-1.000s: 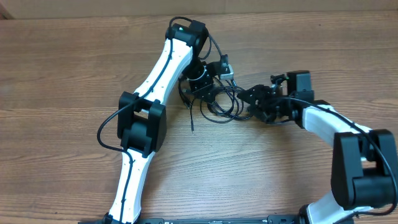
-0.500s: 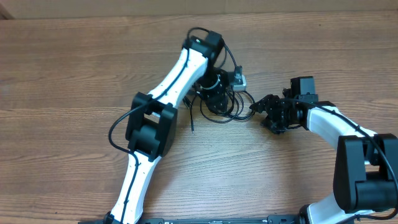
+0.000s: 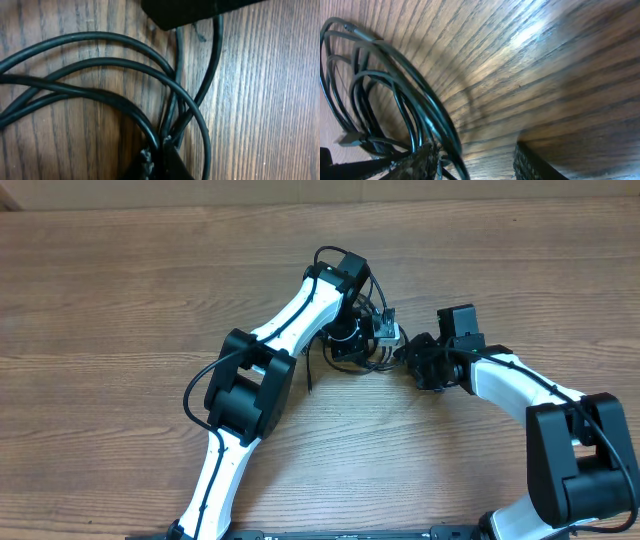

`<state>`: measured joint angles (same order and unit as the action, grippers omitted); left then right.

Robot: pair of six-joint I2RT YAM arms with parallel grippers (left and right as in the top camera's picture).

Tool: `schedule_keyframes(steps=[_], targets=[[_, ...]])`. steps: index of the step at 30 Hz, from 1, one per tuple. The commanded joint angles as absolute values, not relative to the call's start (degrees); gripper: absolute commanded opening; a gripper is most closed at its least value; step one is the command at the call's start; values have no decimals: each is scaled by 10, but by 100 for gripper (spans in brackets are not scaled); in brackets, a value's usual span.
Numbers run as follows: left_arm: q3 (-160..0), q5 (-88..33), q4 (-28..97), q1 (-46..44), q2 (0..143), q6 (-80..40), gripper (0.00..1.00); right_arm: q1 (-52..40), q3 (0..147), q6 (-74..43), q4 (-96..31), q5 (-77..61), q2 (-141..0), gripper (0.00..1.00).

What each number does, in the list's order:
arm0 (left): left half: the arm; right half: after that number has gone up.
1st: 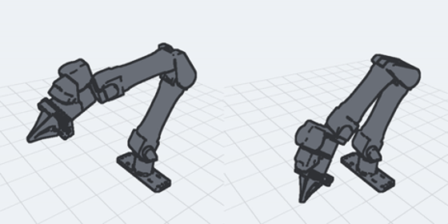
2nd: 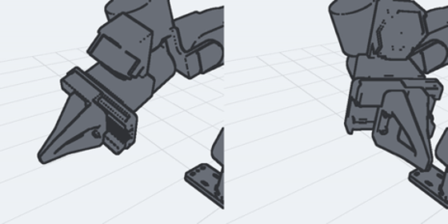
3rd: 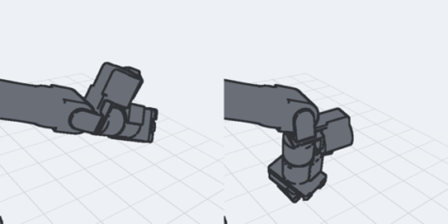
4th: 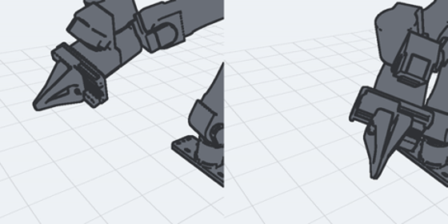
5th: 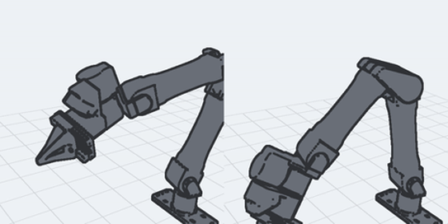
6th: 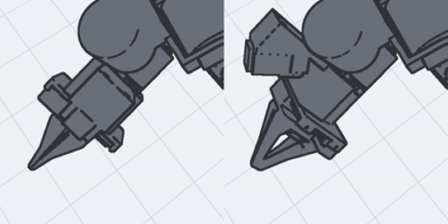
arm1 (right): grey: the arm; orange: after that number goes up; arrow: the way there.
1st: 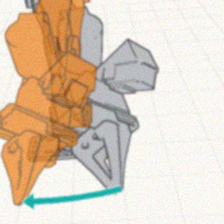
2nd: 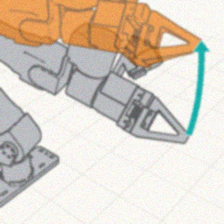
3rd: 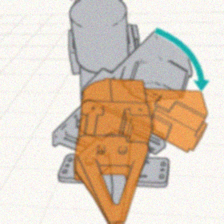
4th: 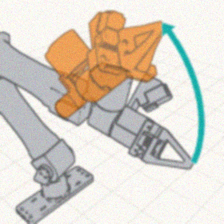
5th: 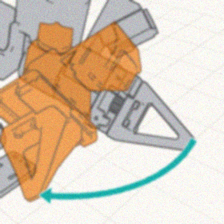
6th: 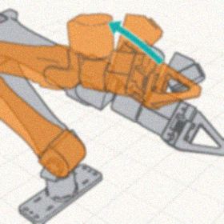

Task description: Untangle cables

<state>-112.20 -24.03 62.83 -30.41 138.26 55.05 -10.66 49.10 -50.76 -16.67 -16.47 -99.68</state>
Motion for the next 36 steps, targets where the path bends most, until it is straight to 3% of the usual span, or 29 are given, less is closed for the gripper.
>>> schedule_keyframes(steps=[1, 7, 16, 25, 36], targets=[[-1128, -225, 640, -306, 1380, 553, 4, -112, 480, -514, -167, -129, -991, 48], [-1229, -245, 724, -301, 1380, 550, 4, -112, 480, -510, -154, -156, -991, 49], [-1318, -344, 777, -272, 1380, 538, 4, -112, 480, -511, -55, -340, -991, 49], [-1317, -458, 778, -230, 1380, 536, 4, -112, 480, -569, -35, -280, -991, 48], [-1317, -529, 780, -178, 1380, 522, 4, -112, 480, -573, 63, -314, -991, 49]])
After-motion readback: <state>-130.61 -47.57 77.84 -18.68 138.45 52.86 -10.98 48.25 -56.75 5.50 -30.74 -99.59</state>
